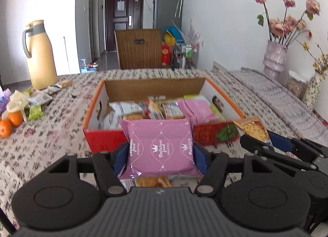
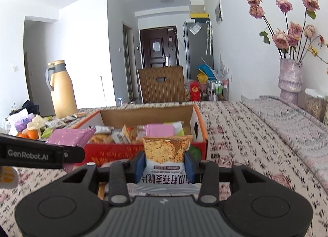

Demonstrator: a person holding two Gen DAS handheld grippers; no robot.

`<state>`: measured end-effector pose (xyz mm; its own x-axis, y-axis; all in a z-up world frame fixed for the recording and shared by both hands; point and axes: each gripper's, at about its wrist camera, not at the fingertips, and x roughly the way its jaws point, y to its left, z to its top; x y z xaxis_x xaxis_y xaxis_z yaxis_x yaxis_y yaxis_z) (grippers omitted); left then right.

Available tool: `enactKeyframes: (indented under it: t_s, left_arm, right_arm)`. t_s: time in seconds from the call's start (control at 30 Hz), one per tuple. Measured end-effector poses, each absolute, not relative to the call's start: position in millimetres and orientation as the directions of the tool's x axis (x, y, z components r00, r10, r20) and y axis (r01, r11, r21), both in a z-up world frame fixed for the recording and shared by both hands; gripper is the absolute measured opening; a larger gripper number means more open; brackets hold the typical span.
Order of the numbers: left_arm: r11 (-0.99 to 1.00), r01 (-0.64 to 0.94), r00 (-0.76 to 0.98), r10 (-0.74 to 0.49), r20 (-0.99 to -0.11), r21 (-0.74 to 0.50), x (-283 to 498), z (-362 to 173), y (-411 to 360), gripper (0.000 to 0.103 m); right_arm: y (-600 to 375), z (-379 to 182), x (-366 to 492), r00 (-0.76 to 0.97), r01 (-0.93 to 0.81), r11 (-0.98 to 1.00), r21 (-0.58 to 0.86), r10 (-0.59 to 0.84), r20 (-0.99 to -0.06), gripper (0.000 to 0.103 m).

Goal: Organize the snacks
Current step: 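Carry both packets over the box and open both grippers to drop them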

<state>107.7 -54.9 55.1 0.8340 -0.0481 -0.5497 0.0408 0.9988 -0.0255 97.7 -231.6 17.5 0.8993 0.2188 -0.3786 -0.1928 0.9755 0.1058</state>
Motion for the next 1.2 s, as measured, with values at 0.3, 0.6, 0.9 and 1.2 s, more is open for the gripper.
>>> enactKeyframes:
  t_s: [0.3,0.6,0.9,1.2]
  left_arm:
    - [1.0,0.009,0.863,-0.017,-0.504,-0.017,143.8,73.2,-47.1,0.067]
    - [0.999,-0.045,0.863,0.029,-0.504,-0.02,188.6,75.2,-31.7,0.067]
    - [0.994,-0.108,0.851,0.076,-0.52,-0.031,234.0,68.4,-15.6,0.067]
    - [0.99,-0.134,0.844,0.086,-0.53,-0.051,262.6,41.9,-5.1,0.067]
  right_arm:
    - [-219.3,38.6,137.2,0.917,-0.198,0.976,0.09,0.217,-0.335,0.04]
    - [-204.6,42.2,185.0,0.912,-0.205,0.975,0.088,0.223,-0.343,0.04]
    - [-193.3,33.8,236.1,0.903,-0.185,0.979,0.086,0.203,-0.378,0.04]
    - [-192.7,15.4,264.1,0.903,-0.167,0.981,0.101,0.193,-0.384,0.04]
